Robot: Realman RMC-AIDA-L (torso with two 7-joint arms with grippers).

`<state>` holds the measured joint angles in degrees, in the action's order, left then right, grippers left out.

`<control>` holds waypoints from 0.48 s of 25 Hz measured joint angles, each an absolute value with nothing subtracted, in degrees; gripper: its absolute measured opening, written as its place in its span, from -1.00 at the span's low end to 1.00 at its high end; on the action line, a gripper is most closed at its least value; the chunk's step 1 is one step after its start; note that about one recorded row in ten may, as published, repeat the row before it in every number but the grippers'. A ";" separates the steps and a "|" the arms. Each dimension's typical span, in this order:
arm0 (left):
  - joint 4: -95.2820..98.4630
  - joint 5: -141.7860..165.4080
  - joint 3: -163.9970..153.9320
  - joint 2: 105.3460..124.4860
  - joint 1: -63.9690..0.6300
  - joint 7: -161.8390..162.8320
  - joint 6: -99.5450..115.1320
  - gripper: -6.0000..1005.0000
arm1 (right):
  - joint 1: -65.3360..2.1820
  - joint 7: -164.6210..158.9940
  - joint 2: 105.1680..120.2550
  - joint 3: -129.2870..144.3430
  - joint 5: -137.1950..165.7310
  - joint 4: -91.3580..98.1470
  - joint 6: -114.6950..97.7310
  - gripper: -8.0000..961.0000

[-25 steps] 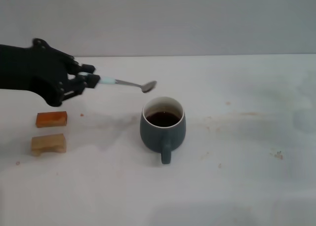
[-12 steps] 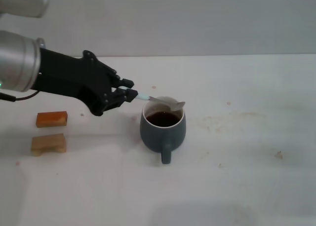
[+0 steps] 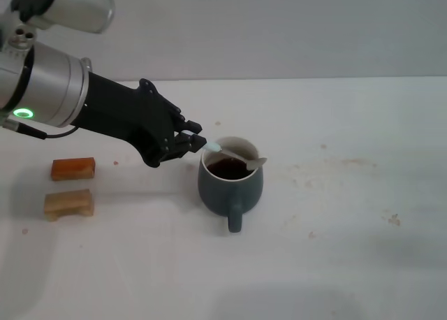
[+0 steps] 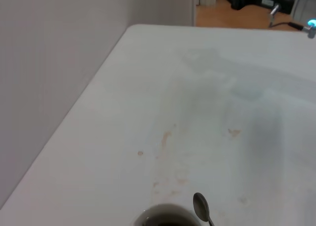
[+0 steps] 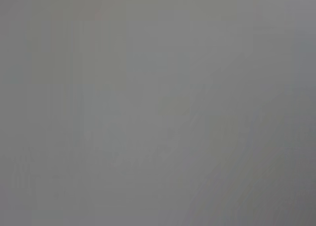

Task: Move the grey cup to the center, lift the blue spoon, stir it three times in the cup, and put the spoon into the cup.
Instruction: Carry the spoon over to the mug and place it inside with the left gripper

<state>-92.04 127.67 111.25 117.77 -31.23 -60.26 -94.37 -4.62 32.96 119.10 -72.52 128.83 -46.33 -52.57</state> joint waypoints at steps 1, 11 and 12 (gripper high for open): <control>-90.82 128.42 111.28 117.77 -31.91 -60.92 -93.96 -0.60 | -4.08 32.98 119.09 -71.92 128.83 -46.73 -53.04 -0.83; -85.03 131.01 112.79 117.37 -34.43 -65.51 -91.94 -0.60 | 1.03 33.05 119.09 -66.53 128.84 -50.36 -56.31 -0.83; -84.57 131.49 113.08 117.40 -34.58 -66.04 -91.94 -0.59 | 1.41 33.10 119.09 -66.37 128.84 -50.70 -56.35 -0.83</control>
